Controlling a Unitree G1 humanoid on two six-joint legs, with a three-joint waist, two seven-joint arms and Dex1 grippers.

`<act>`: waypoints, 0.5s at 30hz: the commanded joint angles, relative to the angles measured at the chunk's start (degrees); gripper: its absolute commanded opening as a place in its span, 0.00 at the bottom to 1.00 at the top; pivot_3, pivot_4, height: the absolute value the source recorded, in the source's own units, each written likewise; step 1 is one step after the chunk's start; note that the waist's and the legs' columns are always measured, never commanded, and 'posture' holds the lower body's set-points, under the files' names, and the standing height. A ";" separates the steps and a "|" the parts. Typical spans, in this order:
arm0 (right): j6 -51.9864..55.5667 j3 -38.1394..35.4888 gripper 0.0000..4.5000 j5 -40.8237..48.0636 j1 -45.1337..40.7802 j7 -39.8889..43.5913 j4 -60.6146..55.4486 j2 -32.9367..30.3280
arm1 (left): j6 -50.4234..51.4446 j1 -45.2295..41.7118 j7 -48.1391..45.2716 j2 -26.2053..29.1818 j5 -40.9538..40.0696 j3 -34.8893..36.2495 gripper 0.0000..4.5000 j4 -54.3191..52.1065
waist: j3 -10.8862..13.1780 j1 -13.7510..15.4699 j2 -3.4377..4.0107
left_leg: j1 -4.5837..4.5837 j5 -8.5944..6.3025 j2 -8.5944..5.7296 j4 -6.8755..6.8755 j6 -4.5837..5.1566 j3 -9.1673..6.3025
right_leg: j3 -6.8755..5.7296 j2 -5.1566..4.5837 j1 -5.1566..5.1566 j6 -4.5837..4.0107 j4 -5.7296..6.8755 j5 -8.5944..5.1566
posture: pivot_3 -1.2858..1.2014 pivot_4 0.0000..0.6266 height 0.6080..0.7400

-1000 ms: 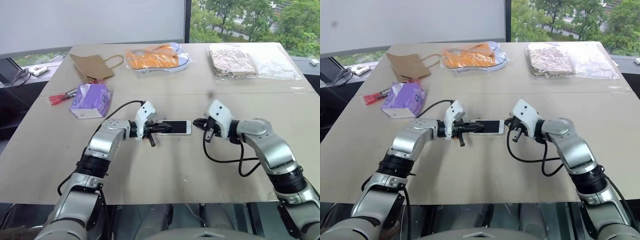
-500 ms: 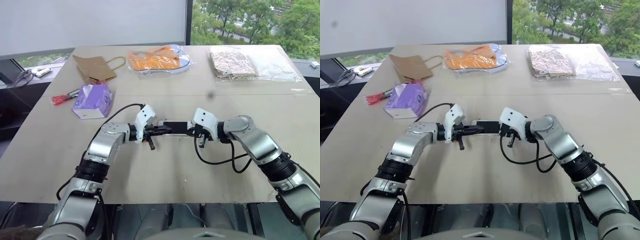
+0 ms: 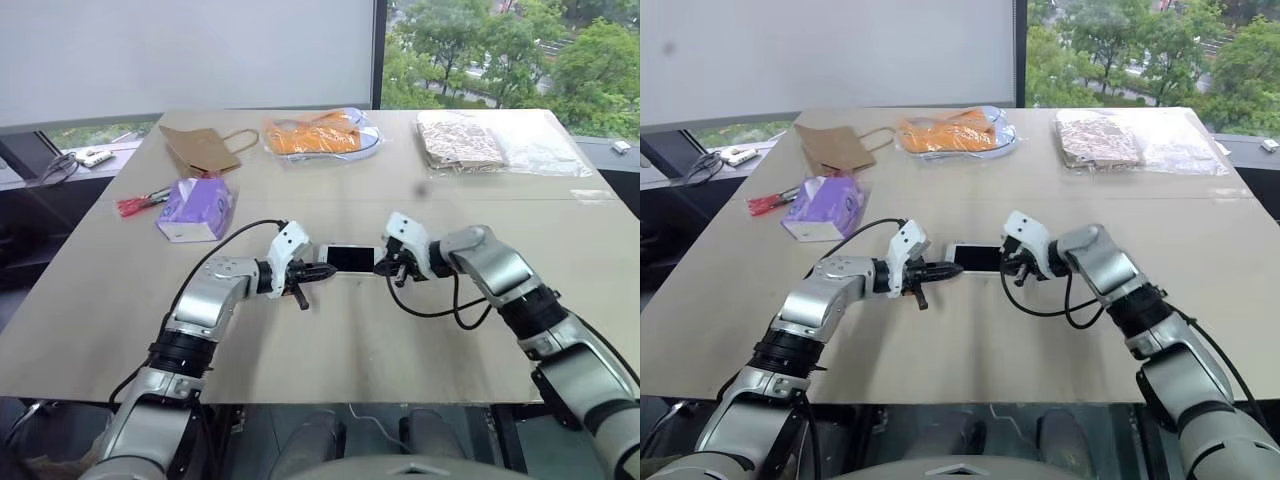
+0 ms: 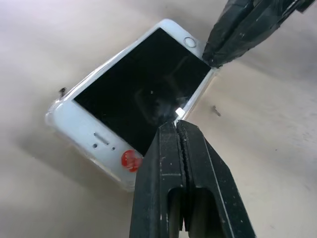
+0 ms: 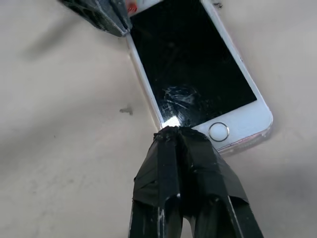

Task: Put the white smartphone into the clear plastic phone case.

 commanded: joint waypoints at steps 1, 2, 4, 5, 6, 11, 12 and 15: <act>0.04 -5.30 0.00 2.32 -0.40 -3.28 -4.23 1.01 | 1.82 -1.29 1.82 -0.92 -1.31 2.29 0.00 -0.46 | 0.15 -0.20 0.17 | -0.22 0.00 0.00 0.00 0.00 0.00 | 0.00 -0.01 -0.23 -0.03 -0.01 0.02 | 0.52 0.24 1.00; 0.79 -6.48 0.00 2.68 -1.05 -4.49 -4.52 1.57 | 2.07 -1.42 2.03 -1.01 -1.26 2.31 0.00 -0.10 | 0.17 -0.43 0.18 | -0.60 0.02 0.00 0.04 -0.01 0.00 | 0.02 -0.02 -0.64 -0.07 0.07 0.05 | 0.52 0.24 1.00; 1.23 -7.06 0.00 2.60 -2.01 -6.06 -4.06 2.28 | 2.01 -1.42 2.16 -0.98 -0.77 2.00 0.00 0.44 | 0.16 -0.81 0.18 | -1.50 0.22 0.00 0.30 -0.35 -0.01 | 0.01 -0.03 -1.52 -0.21 0.35 0.21 | 0.52 0.24 1.00; 0.62 -6.69 0.00 2.01 -2.42 -6.71 -3.34 2.64 | 1.89 -1.37 2.10 -0.94 -0.54 1.77 0.00 0.59 | 0.17 -0.90 0.19 | -1.91 0.25 -0.01 0.46 -0.39 0.01 | 0.03 -0.05 -1.94 -0.21 0.51 0.21 | 0.52 0.24 1.00; 0.22 -6.41 0.00 1.44 -2.76 -7.47 -2.47 3.05 | 1.86 -1.35 1.99 -0.89 -0.41 1.59 0.00 0.65 | 0.17 -0.90 0.19 | -2.12 0.25 -0.01 0.50 -0.40 0.02 | 0.03 -0.06 -2.16 -0.22 0.53 0.21 | 0.52 0.24 1.00; 1.11 -1.83 0.00 -3.05 -4.55 -9.75 5.92 4.15 | 2.51 -1.42 2.20 -1.05 -0.54 1.34 0.00 -0.25 | 0.19 -0.65 0.22 | -2.13 0.24 -0.06 0.45 -0.40 0.05 | 0.03 -0.07 -2.25 -0.22 0.47 0.21 | 0.52 0.24 1.00; 0.99 -0.24 0.00 -3.77 -4.46 -8.85 6.80 3.87 | 2.66 -1.35 2.31 -1.08 -0.59 1.31 0.00 -0.58 | 0.19 -0.59 0.22 | -2.12 0.24 -0.07 0.45 -0.39 0.05 | 0.02 -0.07 -2.25 -0.23 0.47 0.21 | 0.52 0.24 1.00; 2.79 3.37 0.00 -4.47 -4.24 -5.82 7.36 2.89 | 3.04 -0.98 2.59 -1.06 -0.66 1.30 0.00 -1.38 | 0.19 -0.60 0.22 | -1.94 0.23 -0.08 0.43 -0.38 0.05 | 0.02 -0.06 -2.08 -0.22 0.48 0.21 | 0.52 0.24 1.00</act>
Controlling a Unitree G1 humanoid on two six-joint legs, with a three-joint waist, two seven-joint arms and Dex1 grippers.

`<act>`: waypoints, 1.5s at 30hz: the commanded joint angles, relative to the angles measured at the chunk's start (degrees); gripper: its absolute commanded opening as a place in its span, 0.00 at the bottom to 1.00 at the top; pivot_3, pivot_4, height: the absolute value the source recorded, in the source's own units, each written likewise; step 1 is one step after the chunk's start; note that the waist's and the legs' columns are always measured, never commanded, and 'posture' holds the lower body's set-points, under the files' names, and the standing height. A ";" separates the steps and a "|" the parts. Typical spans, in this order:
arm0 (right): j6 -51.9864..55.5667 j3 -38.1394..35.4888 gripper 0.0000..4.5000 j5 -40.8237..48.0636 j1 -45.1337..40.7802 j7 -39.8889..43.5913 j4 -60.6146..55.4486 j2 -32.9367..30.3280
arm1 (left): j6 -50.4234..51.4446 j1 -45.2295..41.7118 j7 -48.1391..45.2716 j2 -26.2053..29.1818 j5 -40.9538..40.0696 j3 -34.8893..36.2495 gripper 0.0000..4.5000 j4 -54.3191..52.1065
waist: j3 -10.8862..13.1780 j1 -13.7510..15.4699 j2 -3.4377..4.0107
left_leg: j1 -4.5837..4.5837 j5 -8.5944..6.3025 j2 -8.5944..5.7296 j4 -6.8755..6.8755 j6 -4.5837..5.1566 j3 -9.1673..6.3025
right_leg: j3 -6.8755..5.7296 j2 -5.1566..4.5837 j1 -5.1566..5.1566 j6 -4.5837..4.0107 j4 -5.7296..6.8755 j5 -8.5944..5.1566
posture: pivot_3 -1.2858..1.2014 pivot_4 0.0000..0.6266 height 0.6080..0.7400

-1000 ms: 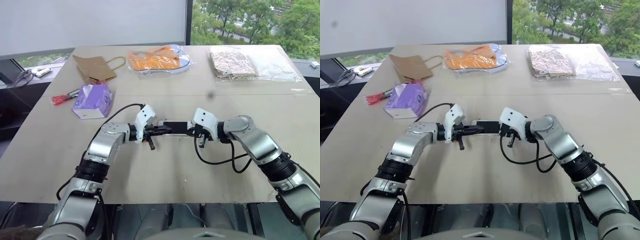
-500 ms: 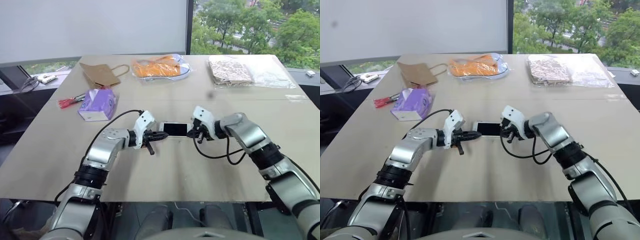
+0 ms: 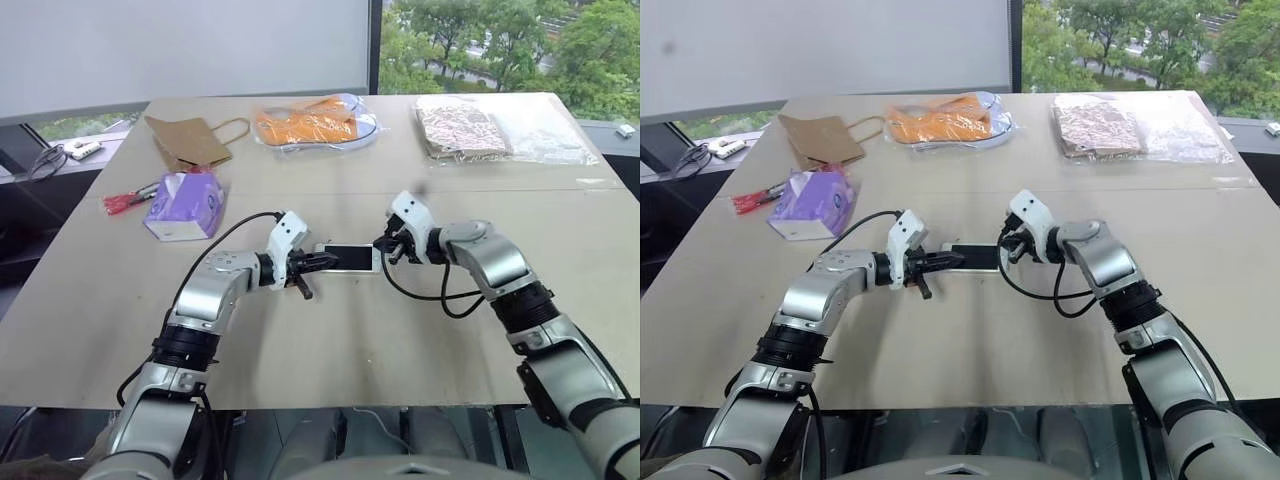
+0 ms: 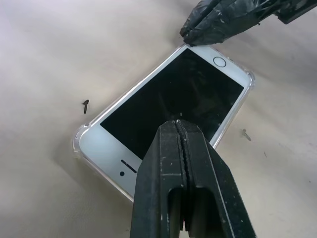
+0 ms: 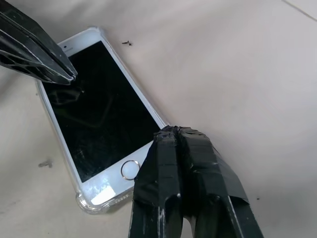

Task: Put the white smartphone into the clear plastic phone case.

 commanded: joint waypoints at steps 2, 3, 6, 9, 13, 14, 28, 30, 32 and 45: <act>1.39 7.15 0.00 -3.37 1.68 4.02 2.27 -2.19 | 0.81 0.83 0.59 0.24 0.41 -0.41 0.00 -1.68 | -0.01 0.00 -0.01 | 0.05 0.00 0.00 -0.03 0.01 0.00 | 0.00 0.00 0.06 0.00 -0.01 0.00 | 0.52 0.24 1.00; -0.53 9.21 0.00 -5.10 2.06 4.39 3.12 -2.80 | 0.90 0.99 0.77 0.23 0.38 -0.35 0.00 -1.93 | -0.01 0.01 -0.01 | 0.05 0.00 0.00 -0.03 0.01 0.00 | -0.01 0.00 0.06 0.00 -0.02 0.00 | 0.52 0.24 1.00; -6.58 13.67 0.00 -10.32 3.11 3.96 5.26 -4.17 | 1.23 1.40 1.19 0.18 0.24 -0.14 0.00 -2.65 | -0.12 0.02 -0.07 | 0.12 -0.01 0.00 -0.05 0.01 0.00 | -0.01 0.00 0.12 0.01 -0.06 -0.01 | 0.52 0.24 1.00; -11.76 16.06 0.00 -14.62 3.79 3.37 6.02 -5.54 | 1.54 1.60 1.56 0.06 0.09 -0.06 0.00 -3.07 | -0.22 0.05 -0.04 | 0.28 -0.01 0.00 -0.06 0.01 0.01 | -0.01 0.01 0.29 0.02 -0.06 -0.01 | 0.52 0.24 1.00; -22.94 17.52 0.00 -18.57 6.38 3.64 2.65 -7.85 | 1.42 1.82 1.90 -0.19 0.09 -0.07 0.00 -3.05 | -0.19 0.43 -0.01 | 0.79 -0.16 0.00 -0.21 0.26 -0.04 | -0.08 0.02 0.83 0.04 -0.17 -0.03 | 0.52 0.24 1.00; -23.57 17.12 0.00 -18.60 7.15 4.09 0.76 -8.12 | 1.37 1.82 1.95 -0.29 0.04 0.01 0.00 -2.97 | -0.20 0.69 -0.02 | 0.98 -0.17 0.00 -0.29 0.27 -0.08 | -0.12 0.03 1.04 0.05 -0.28 -0.03 | 0.52 0.24 1.00; -21.32 -12.75 0.27 -0.79 22.92 -0.54 -25.33 -7.88 | -3.40 5.36 4.36 -3.06 -9.41 11.94 0.25 -12.55 | 0.58 1.52 -0.19 | 0.15 0.00 0.02 -0.41 -0.02 -0.18 | -0.14 0.00 0.35 0.00 -0.49 0.00 | 0.52 0.24 1.00; -19.83 -15.72 0.50 2.10 27.72 -0.59 -30.37 -8.78 | -3.16 6.75 4.02 -2.19 -10.86 13.38 0.47 -15.38 | 0.60 1.48 -0.20 | -0.23 0.01 0.02 -0.28 -0.02 -0.22 | -0.19 0.00 0.00 0.00 -0.52 0.01 | 0.52 0.24 1.00; -17.80 -19.33 0.71 5.58 33.21 -1.25 -35.73 -9.12 | -2.33 8.81 3.55 -0.79 -12.65 15.23 0.69 -18.12 | 0.61 1.41 -0.20 | -0.30 0.00 0.02 -0.44 -0.02 -0.21 | -0.17 -0.03 -0.07 -0.01 -0.63 0.00 | 0.52 0.24 1.00; -14.90 -42.62 0.99 17.87 64.77 -3.14 -59.14 -13.01 | -0.50 34.20 2.17 9.74 -17.53 26.84 0.98 -30.70 | 1.23 2.07 0.16 | -0.41 -0.03 0.03 -0.53 0.05 -0.10 | -0.09 -0.05 -0.23 0.00 -0.61 -0.01 | 0.52 0.24 1.00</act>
